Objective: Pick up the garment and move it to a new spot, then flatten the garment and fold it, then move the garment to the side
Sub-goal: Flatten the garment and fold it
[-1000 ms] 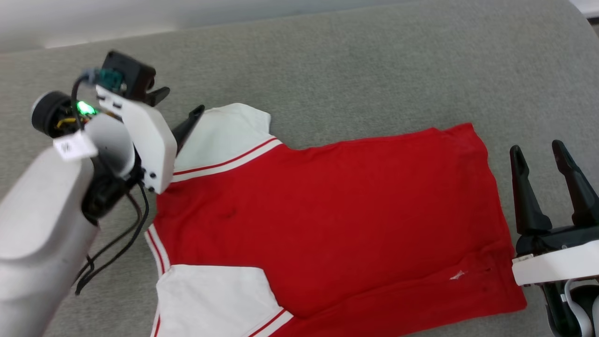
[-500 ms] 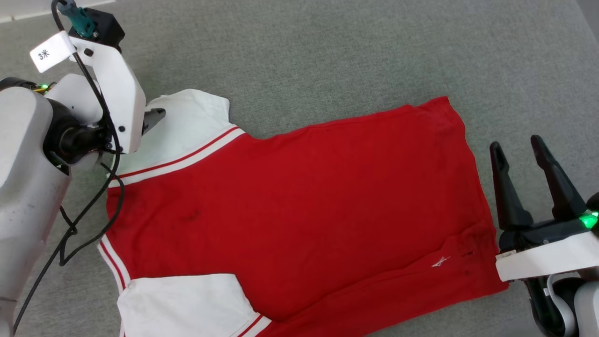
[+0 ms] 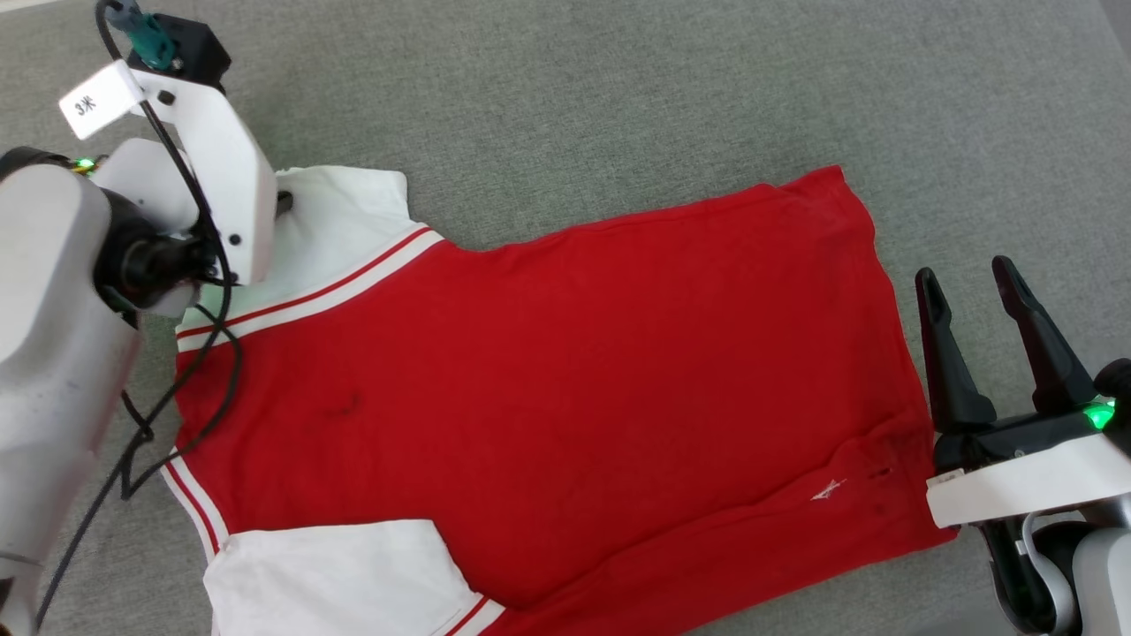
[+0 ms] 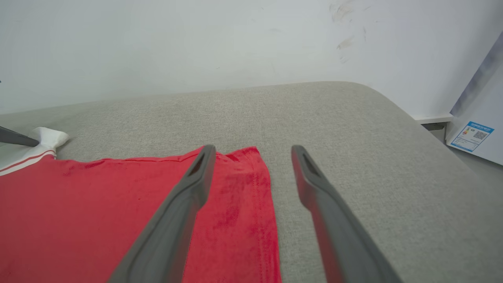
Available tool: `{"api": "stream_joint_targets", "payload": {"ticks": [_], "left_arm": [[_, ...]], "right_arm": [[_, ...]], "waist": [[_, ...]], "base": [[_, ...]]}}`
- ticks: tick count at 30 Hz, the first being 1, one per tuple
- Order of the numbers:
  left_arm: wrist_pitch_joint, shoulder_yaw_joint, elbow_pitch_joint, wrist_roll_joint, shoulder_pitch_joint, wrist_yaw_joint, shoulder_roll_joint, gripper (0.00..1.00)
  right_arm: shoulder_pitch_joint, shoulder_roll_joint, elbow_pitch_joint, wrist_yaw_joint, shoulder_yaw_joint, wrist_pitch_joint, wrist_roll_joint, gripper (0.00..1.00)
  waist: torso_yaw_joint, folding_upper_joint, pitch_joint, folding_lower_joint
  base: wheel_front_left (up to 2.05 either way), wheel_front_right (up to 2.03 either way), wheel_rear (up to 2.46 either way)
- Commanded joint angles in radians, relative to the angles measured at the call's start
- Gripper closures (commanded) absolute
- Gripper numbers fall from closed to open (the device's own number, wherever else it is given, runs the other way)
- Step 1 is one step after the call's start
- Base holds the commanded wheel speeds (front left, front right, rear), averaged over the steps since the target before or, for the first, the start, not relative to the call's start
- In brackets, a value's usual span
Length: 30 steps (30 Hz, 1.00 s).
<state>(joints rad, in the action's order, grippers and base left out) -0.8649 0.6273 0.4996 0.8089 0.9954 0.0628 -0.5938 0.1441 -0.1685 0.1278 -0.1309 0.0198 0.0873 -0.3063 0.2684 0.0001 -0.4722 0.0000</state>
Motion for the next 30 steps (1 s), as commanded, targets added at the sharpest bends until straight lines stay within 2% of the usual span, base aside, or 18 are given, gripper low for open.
{"api": "stream_joint_targets", "payload": {"ticks": [1, 5, 9, 13, 21, 25, 30], "left_arm": [[0.007, 0.014, 0.02, 0.004, -0.044, 0.004, 0.018, 1.0], [0.075, 0.006, 0.002, -0.001, -0.036, 0.023, 0.024, 1.0], [0.134, 0.014, -0.046, -0.003, -0.028, 0.043, 0.031, 1.0], [0.179, 0.034, -0.126, -0.011, -0.033, 0.056, 0.028, 1.0], [0.222, 0.062, -0.339, -0.019, -0.063, 0.062, 0.003, 1.0], [0.236, 0.059, -0.443, -0.022, -0.088, 0.044, -0.009, 1.0], [0.242, 0.058, -0.546, -0.029, -0.109, 0.024, -0.017, 1.0]], "right_arm": [[0.015, 0.001, 0.0, 0.0, -0.001, -0.002, 0.009, 0.0], [0.018, -0.017, 0.009, 0.0, -0.002, -0.027, -0.002, 0.0], [0.023, -0.08, 0.018, 0.0, 0.0, -0.099, 0.005, 0.0], [0.048, -0.166, 0.032, 0.0, 0.004, -0.255, -0.018, 0.0], [0.198, -0.34, 0.002, 0.001, 0.023, -0.675, -0.095, 0.0], [0.292, -0.377, -0.076, 0.001, 0.037, -0.82, -0.129, 0.0], [0.363, -0.389, -0.177, 0.0, 0.062, -0.919, -0.153, 0.0]], "waist": [[-0.007, -0.0001, 0.006, 0.0], [-0.025, -0.0001, 0.031, 0.0], [-0.055, -0.0001, 0.061, 0.0], [-0.089, -0.0001, 0.08, 0.0], [-0.168, -0.0001, 0.076, 0.0], [-0.207, -0.0001, 0.061, 0.0], [-0.247, -0.0001, 0.042, 0.0]], "base": [[0.0, 0.0, 0.0], [0.0, 0.0, 0.0], [0.0, 0.0, 0.0], [0.0, 0.0, 0.0], [0.0, 0.0, 0.0], [0.0, 0.0, 0.0], [0.0, 0.0, 0.0]]}}
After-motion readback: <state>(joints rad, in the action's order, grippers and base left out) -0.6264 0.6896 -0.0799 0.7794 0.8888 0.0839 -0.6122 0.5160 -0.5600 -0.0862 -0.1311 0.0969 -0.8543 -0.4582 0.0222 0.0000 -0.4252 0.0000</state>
